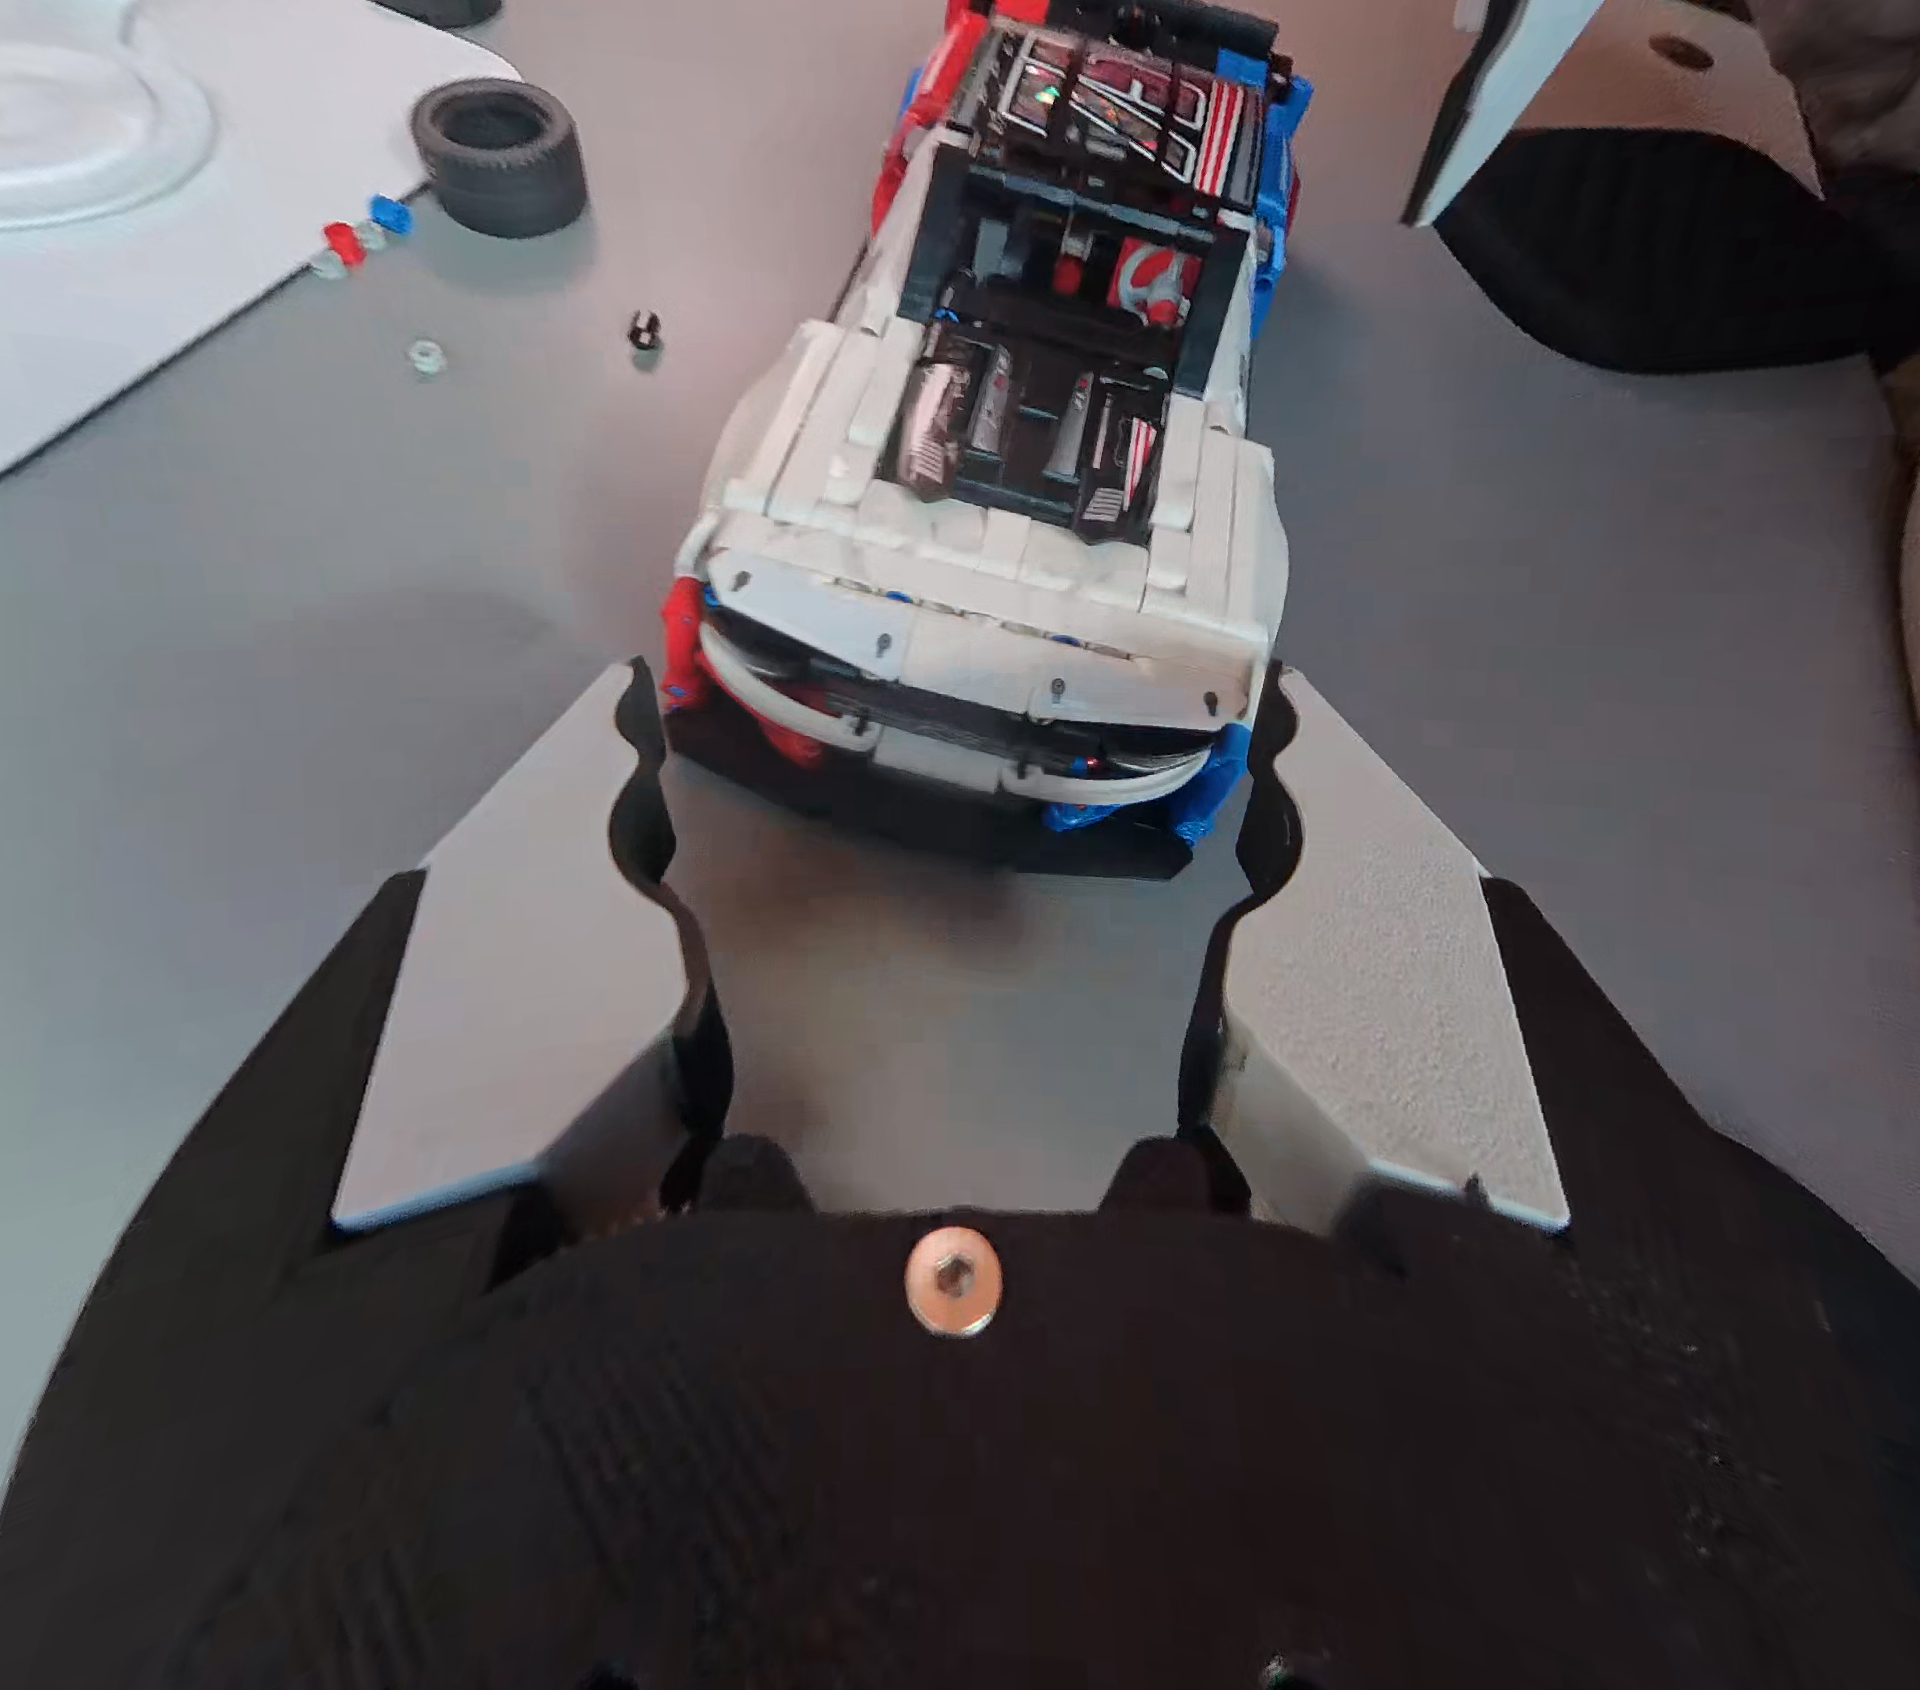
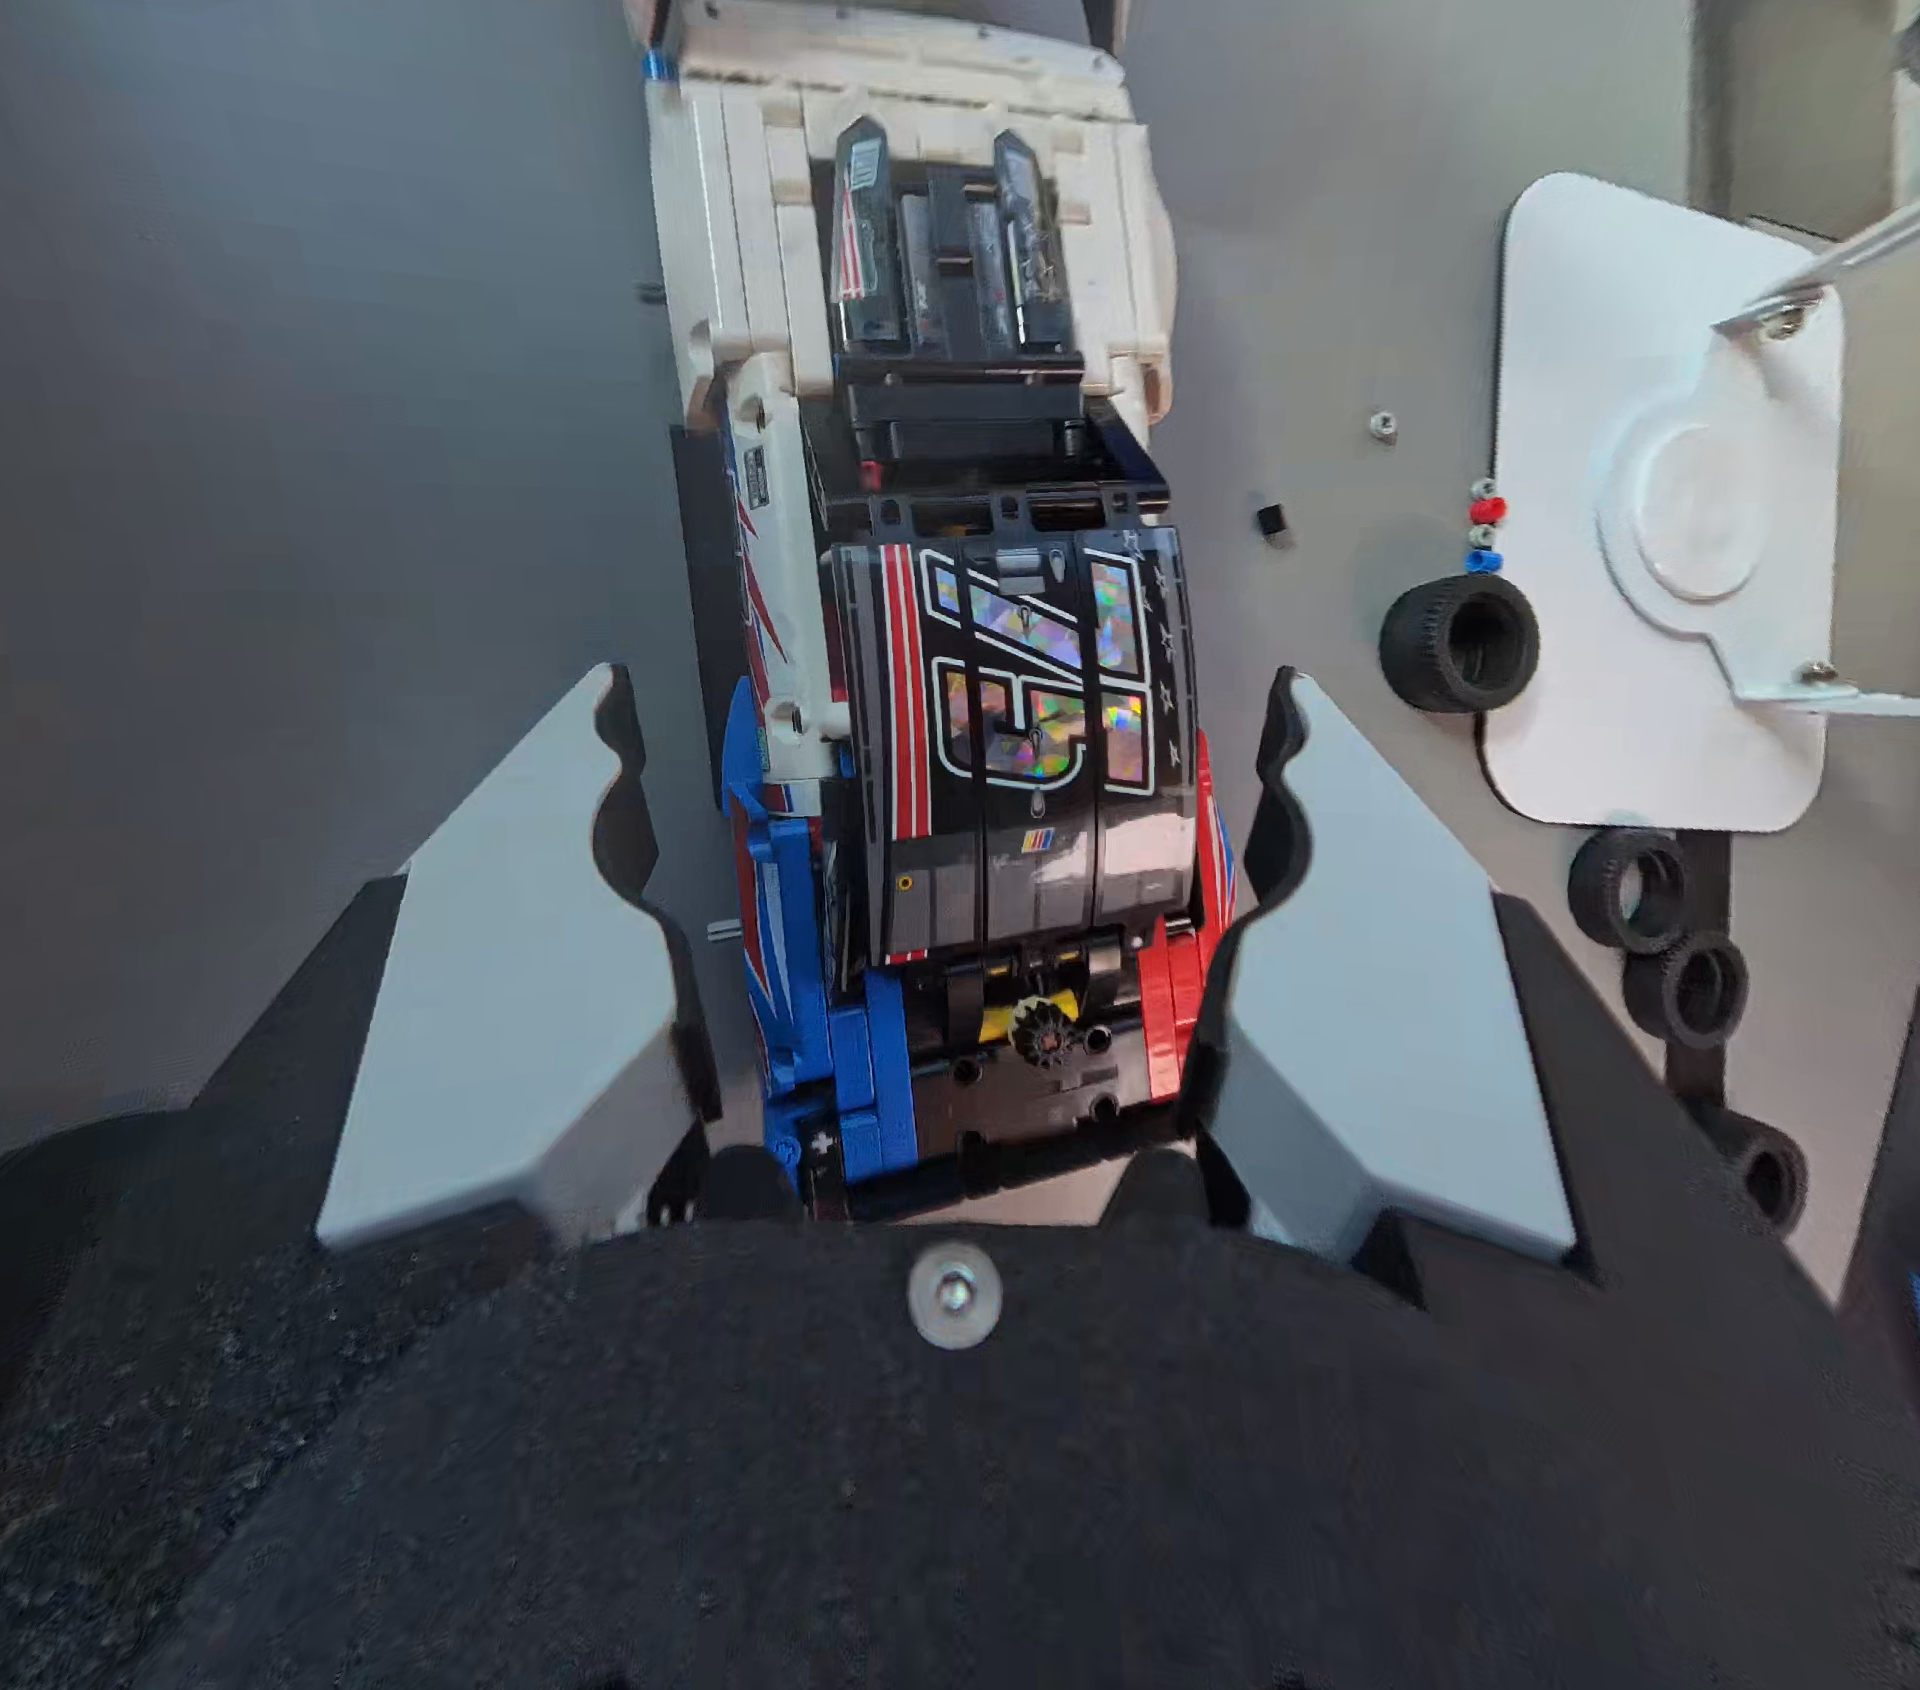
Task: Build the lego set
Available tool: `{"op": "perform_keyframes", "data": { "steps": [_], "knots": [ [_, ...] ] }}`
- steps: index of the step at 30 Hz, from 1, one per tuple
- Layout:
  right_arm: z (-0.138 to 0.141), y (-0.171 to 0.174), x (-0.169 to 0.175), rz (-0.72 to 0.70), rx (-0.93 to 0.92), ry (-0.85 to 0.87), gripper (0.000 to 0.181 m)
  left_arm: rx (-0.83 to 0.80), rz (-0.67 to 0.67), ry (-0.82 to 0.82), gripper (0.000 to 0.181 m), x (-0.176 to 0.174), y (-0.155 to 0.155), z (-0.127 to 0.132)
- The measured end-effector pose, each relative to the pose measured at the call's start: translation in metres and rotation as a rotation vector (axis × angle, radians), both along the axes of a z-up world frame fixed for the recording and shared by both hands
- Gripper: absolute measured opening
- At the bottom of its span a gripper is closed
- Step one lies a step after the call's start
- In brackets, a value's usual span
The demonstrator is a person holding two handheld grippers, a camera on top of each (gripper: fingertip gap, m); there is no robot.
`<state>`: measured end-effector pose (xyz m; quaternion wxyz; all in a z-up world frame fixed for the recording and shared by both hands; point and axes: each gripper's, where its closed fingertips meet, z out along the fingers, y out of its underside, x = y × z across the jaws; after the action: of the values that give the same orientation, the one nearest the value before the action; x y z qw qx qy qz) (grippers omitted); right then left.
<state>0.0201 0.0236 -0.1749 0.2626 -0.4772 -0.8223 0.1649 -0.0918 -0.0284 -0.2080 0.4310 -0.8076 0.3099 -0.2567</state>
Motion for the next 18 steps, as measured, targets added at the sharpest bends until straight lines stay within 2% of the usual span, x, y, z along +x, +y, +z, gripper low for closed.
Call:
{"op": "perform_keyframes", "data": {
  "steps": [2, 4, 10, 13, 15, 18],
  "knots": [
    [-0.019, 0.001, 0.001, 0.046, 0.082, -0.137, 0.115, 0.002, 0.007, 0.082, 0.113, 0.011, 0.002, -0.008],
    [-0.032, 0.018, 0.006, 0.031, 0.191, -0.225, 0.101, 0.014, 0.023, 0.163, 0.114, 0.019, 0.006, -0.010],
    [-0.038, 0.059, 0.051, 0.022, 0.203, -0.419, 0.102, 0.047, 0.060, 0.250, 0.114, 0.064, 0.026, -0.012],
    [-0.038, 0.094, 0.077, 0.025, 0.255, -0.519, 0.102, 0.094, 0.031, 0.259, 0.108, 0.089, 0.034, -0.010],
    [-0.038, 0.116, 0.091, 0.031, 0.281, -0.557, 0.102, 0.126, 0.021, 0.220, 0.102, 0.098, 0.035, 0.000],
    [-0.038, 0.145, 0.108, 0.042, 0.321, -0.611, 0.102, 0.201, 0.078, 0.166, 0.095, 0.092, 0.038, 0.019]
  ]
}}
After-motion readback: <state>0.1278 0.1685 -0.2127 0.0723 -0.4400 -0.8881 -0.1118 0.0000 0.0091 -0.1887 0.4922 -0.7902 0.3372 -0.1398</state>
